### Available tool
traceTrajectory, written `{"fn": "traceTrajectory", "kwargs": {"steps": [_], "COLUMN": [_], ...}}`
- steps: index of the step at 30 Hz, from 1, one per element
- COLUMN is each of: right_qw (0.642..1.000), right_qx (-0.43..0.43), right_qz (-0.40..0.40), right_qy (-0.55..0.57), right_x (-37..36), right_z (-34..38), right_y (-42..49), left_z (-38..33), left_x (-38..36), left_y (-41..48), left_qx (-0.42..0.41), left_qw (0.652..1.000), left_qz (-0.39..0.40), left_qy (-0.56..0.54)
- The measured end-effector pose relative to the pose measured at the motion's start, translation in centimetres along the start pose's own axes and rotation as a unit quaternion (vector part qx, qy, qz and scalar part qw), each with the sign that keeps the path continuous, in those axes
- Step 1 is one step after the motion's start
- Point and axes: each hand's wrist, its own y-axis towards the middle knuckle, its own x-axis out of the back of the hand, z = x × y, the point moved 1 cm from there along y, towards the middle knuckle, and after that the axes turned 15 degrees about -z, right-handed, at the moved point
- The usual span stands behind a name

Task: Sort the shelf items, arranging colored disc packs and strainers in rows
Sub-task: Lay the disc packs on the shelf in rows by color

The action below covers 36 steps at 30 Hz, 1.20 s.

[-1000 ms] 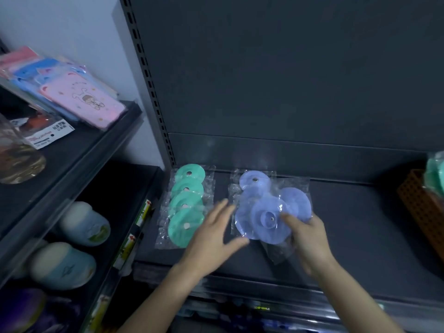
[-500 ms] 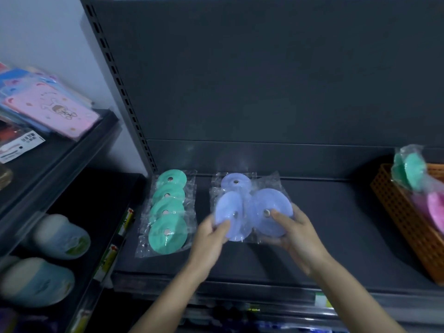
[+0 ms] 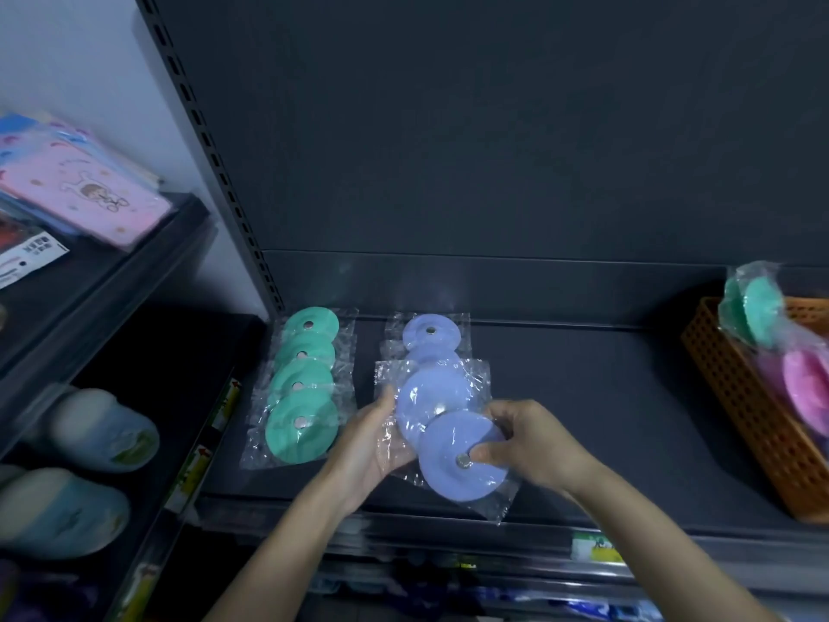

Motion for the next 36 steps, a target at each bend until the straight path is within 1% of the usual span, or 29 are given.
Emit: {"fn": "traceTrajectory", "kwargs": {"steps": [3,5,6,9,11,14,16,18,20,23,28,31,36], "right_qw": [0.995,0.991,0.993,0.991,0.989,0.978,0.975,0.975,0.977,0.979,0.978,0.977,0.978], "right_qx": [0.037,0.054,0.047,-0.011,-0.047,-0.123,-0.136,-0.143,-0.141,-0.138,-0.12,-0.088,-0.064], "right_qz": [-0.003,-0.034,-0.059,-0.133,-0.136,-0.107,-0.122,-0.145,-0.156,-0.15,-0.169,-0.185,-0.184], "right_qy": [-0.092,-0.114,-0.093,0.011,0.046,0.129,0.124,0.09,0.042,0.009,-0.028,-0.062,-0.071], "right_x": [-0.8,-1.4,-1.6,-1.6,-1.5,-2.3,-2.7,-3.0,-3.2,-3.4,-3.7,-3.6,-3.6], "right_z": [-0.1,-0.2,-0.4,-1.4,-2.2,-3.2,-3.5,-3.9,-4.4,-4.7,-4.3,-4.0,-4.0], "right_y": [0.6,0.9,1.1,1.3,1.4,1.6,1.7,1.9,2.1,2.1,2.9,3.5,3.7], "left_z": [0.6,0.9,1.1,1.5,1.9,2.1,2.1,2.1,2.2,2.4,1.9,1.5,1.5], "left_x": [-0.2,-0.3,-0.2,0.6,1.1,1.2,1.0,1.0,1.4,1.8,1.3,1.1,0.9], "left_y": [-0.1,-0.2,-0.2,0.0,0.1,0.1,0.2,0.3,0.7,1.1,1.9,2.5,2.5], "left_qx": [-0.039,-0.061,-0.065,-0.057,-0.052,-0.056,-0.069,-0.097,-0.12,-0.134,-0.17,-0.199,-0.241], "left_qw": [0.996,0.993,0.993,0.994,0.994,0.992,0.989,0.974,0.949,0.925,0.898,0.878,0.855], "left_qz": [0.013,-0.002,-0.015,-0.057,-0.069,-0.063,-0.06,-0.091,-0.14,-0.161,-0.175,-0.182,-0.19], "left_qy": [0.083,0.097,0.093,0.071,0.066,0.089,0.118,0.183,0.255,0.317,0.366,0.395,0.418]}}
